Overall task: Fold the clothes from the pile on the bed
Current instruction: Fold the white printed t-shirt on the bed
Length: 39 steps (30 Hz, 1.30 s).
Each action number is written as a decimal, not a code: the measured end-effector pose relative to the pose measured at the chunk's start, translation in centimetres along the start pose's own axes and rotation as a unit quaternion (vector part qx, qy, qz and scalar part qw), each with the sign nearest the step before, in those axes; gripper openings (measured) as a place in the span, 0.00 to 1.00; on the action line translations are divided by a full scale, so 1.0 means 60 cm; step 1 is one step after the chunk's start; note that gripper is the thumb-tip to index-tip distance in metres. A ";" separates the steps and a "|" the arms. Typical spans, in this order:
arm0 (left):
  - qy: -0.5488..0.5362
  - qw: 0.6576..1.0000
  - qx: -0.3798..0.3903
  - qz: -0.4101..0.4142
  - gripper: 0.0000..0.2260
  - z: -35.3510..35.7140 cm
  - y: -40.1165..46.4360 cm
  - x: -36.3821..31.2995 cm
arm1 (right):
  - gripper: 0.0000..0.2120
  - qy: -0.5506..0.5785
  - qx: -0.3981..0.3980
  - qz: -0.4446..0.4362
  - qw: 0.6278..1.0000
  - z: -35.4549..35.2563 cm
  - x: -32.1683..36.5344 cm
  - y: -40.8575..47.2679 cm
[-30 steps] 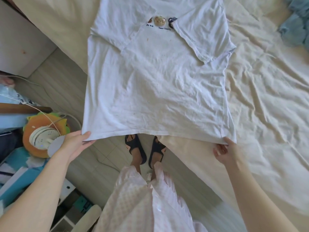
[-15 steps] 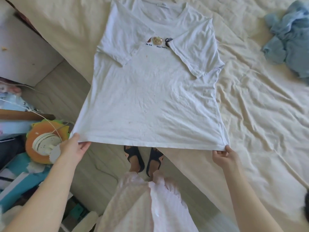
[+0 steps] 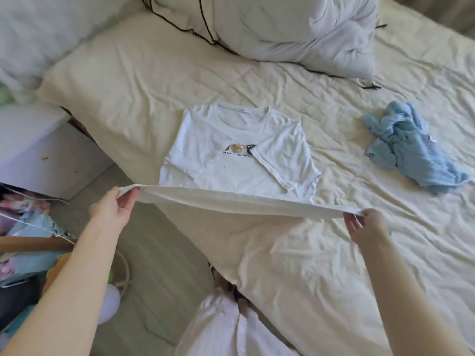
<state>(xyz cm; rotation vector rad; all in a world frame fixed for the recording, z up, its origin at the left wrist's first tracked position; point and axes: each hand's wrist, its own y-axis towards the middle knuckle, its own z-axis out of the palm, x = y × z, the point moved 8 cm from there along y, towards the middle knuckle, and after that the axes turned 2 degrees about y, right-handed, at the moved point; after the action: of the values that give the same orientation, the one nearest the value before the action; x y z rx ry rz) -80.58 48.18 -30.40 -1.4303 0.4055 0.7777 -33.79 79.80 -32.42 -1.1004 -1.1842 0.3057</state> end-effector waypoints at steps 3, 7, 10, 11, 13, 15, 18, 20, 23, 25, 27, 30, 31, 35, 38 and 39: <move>-0.005 0.999 0.036 -0.012 0.06 0.096 0.027 -0.021 | 0.09 0.009 0.029 0.012 0.999 0.094 0.036 0.018; 0.005 0.996 0.081 -0.019 0.07 0.216 0.090 -0.044 | 0.10 0.014 0.046 0.002 0.999 0.217 0.080 0.047; 0.026 0.995 0.091 -0.012 0.11 0.298 0.136 -0.052 | 0.10 0.019 0.037 -0.008 0.999 0.307 0.108 0.070; 0.028 0.996 0.090 -0.010 0.11 0.322 0.152 -0.053 | 0.10 0.028 0.039 -0.002 0.999 0.335 0.110 0.079; 0.029 0.995 0.092 -0.015 0.09 0.371 0.193 -0.049 | 0.11 0.050 0.035 0.025 0.998 0.387 0.107 0.100; 0.041 0.994 0.096 -0.021 0.09 0.412 0.230 -0.042 | 0.12 0.060 0.033 0.038 0.997 0.426 0.103 0.120; 0.050 0.994 0.096 -0.034 0.10 0.471 0.285 -0.033 | 0.10 0.049 0.031 0.043 0.997 0.486 0.102 0.155; 0.047 0.994 0.092 -0.043 0.10 0.506 0.313 -0.023 | 0.09 0.044 0.029 0.040 0.998 0.521 0.101 0.183; -0.005 0.994 0.092 -0.051 0.12 0.543 0.349 -0.001 | 0.08 0.047 0.067 0.017 0.997 0.577 0.094 0.228; 0.069 0.993 0.095 -0.005 0.09 0.558 0.363 0.016 | 0.08 0.039 0.105 -0.003 0.994 0.607 0.071 0.252; 0.225 0.963 0.093 0.116 0.07 0.555 0.364 0.031 | 0.04 -0.060 0.110 -0.064 0.990 0.615 0.031 0.261; 0.496 0.745 0.147 0.421 0.10 0.558 0.303 0.057 | 0.08 -0.359 0.105 -0.321 0.870 0.616 -0.023 0.218; 0.552 0.650 0.199 0.483 0.10 0.565 0.274 0.088 | 0.08 -0.443 0.151 -0.415 0.781 0.631 -0.053 0.187; 0.667 0.328 0.397 0.538 0.14 0.599 0.218 0.234 | 0.13 -0.624 0.358 -0.549 0.426 0.695 -0.192 0.130; 0.758 0.267 0.342 0.487 0.21 0.633 0.272 0.263 | 0.24 -0.681 0.326 -0.520 0.399 0.749 -0.190 0.172; 0.779 0.272 0.312 0.472 0.22 0.643 0.294 0.257 | 0.25 -0.693 0.305 -0.508 0.410 0.761 -0.179 0.188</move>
<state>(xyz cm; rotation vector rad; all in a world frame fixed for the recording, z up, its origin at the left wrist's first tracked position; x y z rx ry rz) -89.58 88.54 -48.55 -0.4429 2.9248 -0.4233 -73.32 101.58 -49.54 1.0717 -2.5978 0.6117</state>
